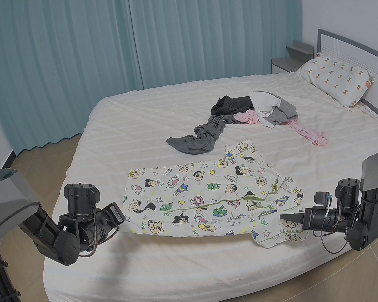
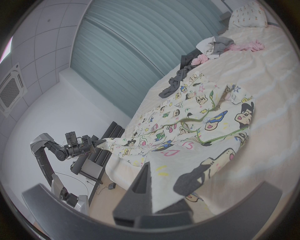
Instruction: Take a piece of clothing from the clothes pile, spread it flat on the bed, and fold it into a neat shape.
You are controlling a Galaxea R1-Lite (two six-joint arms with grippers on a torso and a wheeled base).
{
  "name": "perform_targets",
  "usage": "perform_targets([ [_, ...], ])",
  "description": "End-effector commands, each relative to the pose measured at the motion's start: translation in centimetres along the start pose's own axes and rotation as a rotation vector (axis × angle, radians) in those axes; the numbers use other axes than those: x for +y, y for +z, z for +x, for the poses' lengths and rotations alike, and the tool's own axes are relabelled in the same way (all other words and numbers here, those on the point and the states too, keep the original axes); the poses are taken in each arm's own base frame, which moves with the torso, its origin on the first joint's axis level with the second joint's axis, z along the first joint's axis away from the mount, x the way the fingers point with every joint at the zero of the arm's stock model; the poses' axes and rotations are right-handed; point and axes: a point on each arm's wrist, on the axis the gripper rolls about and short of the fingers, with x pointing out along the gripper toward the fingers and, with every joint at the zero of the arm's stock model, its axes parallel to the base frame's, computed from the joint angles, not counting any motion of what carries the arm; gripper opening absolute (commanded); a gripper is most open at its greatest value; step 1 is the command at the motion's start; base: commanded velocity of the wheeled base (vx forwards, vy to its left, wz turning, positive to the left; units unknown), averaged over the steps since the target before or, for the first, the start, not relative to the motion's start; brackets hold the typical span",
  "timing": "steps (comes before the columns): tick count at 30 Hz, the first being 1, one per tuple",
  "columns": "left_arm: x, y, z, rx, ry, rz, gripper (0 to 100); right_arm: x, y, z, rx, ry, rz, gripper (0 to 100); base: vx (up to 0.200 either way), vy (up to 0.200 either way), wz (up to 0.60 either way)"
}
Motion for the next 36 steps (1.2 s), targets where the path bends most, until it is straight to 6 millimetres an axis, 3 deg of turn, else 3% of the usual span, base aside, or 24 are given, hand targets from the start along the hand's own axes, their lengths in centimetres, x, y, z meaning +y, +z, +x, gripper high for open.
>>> perform_targets([
  [1,-0.3,0.5,-1.0,-0.007,-0.006,-0.002,0,1.2,1.2,-0.8,-0.044,0.018,-0.040,0,0.000,0.000,0.00],
  [17,-0.6,0.4,-4.2,-0.009,-0.039,-0.027,0,3.8,1.5,-3.9,-0.050,0.056,-0.056,0,0.000,0.000,0.00],
  [36,0.8,-0.9,-6.6,0.031,-0.009,-0.027,0,4.5,-0.2,-6.2,-0.008,0.025,-0.028,0,0.000,0.000,0.00],
])
